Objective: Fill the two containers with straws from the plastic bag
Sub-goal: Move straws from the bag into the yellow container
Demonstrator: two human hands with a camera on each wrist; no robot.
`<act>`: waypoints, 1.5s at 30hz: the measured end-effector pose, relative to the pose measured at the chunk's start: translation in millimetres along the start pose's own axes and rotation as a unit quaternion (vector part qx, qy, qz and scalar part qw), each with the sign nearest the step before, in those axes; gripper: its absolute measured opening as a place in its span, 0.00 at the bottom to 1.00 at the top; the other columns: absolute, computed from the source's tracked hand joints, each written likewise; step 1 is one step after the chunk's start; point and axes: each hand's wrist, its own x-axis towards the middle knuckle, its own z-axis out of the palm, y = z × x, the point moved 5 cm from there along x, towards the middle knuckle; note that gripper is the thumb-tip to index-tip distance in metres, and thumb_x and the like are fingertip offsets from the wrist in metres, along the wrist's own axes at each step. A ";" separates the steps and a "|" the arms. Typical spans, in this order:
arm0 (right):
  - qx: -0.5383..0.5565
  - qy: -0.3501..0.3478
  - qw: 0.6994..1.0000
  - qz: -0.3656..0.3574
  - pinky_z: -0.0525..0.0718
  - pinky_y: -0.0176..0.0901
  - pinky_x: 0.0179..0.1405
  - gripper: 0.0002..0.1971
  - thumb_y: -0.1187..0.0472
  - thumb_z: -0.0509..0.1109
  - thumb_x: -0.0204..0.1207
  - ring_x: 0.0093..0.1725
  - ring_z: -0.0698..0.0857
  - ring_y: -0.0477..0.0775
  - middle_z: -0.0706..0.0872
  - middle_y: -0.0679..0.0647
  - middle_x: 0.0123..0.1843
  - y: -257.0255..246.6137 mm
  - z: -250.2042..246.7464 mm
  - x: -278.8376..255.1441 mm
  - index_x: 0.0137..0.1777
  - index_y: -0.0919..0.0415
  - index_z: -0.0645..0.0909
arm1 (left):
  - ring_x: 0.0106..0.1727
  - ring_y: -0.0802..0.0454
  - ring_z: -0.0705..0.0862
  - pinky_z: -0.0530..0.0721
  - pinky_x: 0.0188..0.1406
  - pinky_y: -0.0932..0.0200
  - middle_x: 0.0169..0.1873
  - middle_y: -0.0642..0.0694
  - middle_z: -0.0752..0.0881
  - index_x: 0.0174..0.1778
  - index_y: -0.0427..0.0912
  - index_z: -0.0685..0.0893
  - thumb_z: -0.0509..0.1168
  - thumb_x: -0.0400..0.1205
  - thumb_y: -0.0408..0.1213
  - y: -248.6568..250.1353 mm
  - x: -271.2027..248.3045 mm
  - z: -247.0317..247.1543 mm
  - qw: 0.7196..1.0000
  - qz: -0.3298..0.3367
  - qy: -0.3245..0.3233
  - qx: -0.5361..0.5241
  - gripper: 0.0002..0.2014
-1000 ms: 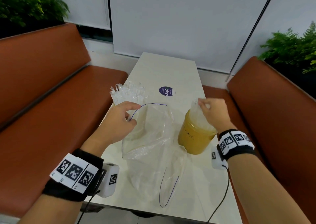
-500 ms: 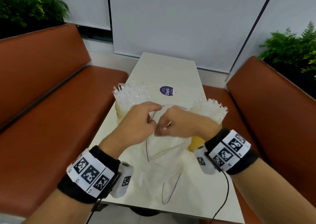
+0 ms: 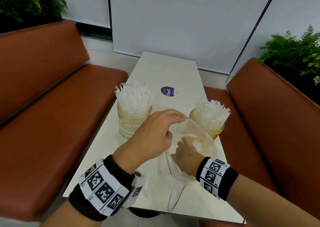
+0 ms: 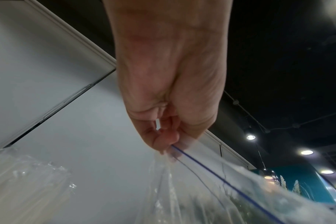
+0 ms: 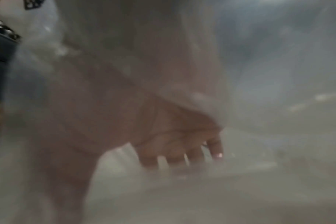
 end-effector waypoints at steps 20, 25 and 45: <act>0.312 0.009 0.949 -0.037 0.81 0.53 0.66 0.19 0.51 0.76 0.73 0.61 0.80 0.62 0.82 0.58 0.59 4.4 -4.7 12.8 0.58 0.59 0.79 | 0.69 0.63 0.74 0.73 0.71 0.65 0.71 0.60 0.81 0.74 0.47 0.82 0.56 0.77 0.19 24.8 -2.2 9.0 0.995 0.065 -0.075 0.001 0.31; 0.463 0.010 0.886 -0.016 0.81 0.49 0.65 0.19 0.50 0.63 0.85 0.55 0.81 0.59 0.85 0.59 0.63 12.1 -2.4 13.9 0.67 0.63 0.80 | 0.66 0.68 0.77 0.71 0.64 0.74 0.71 0.64 0.81 0.75 0.52 0.82 0.61 0.89 0.36 20.7 -8.6 -14.7 0.994 0.052 -0.011 -0.092 0.18; 0.889 0.165 0.419 -0.080 0.89 0.45 0.56 0.23 0.53 0.85 0.69 0.50 0.93 0.48 0.94 0.51 0.51 44.5 -41.6 -5.3 0.62 0.55 0.84 | 0.57 0.67 0.84 0.77 0.51 0.75 0.47 0.59 0.88 0.63 0.68 0.82 0.66 0.85 0.50 -91.3 -54.0 20.0 0.964 -0.210 0.093 -0.132 0.12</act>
